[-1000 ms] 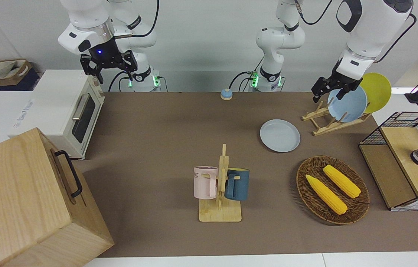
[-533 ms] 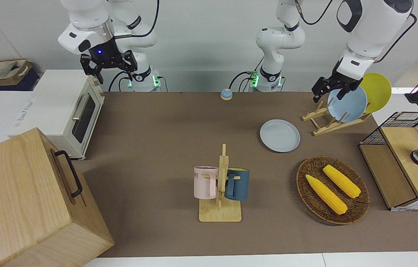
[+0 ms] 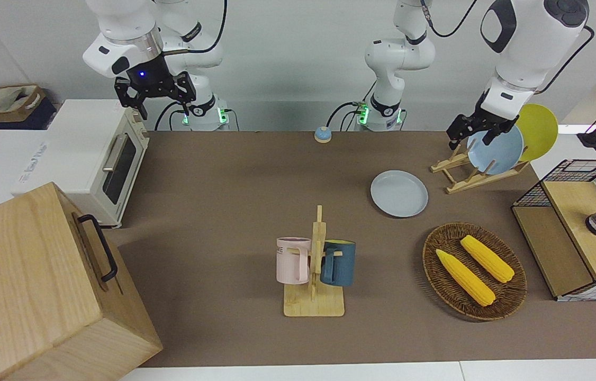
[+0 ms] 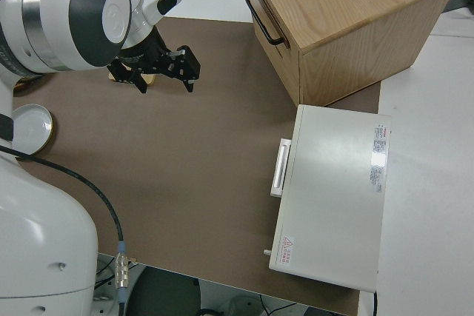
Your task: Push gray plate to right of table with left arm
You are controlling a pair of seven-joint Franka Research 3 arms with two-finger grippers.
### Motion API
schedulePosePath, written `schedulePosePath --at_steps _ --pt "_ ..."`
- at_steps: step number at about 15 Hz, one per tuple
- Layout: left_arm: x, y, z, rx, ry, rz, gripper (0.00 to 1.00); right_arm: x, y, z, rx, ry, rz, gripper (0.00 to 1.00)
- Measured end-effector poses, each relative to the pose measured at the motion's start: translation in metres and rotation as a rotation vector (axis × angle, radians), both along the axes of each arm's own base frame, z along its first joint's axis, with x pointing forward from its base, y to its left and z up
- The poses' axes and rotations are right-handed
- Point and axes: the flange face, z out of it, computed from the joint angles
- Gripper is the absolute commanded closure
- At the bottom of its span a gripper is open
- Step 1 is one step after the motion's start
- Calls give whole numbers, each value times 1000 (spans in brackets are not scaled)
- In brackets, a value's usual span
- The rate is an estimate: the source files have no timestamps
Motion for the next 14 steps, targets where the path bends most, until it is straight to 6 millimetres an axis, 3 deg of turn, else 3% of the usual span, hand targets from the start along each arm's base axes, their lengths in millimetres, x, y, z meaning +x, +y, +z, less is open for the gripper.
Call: schedulePosePath --at_steps 5,14 --pt "-1 8 -43 3 -20 6 2 0 0 0 0 0 0 17" --pt "-35 13 -141 -3 -15 14 2 0 0 0 0 0 0 17"
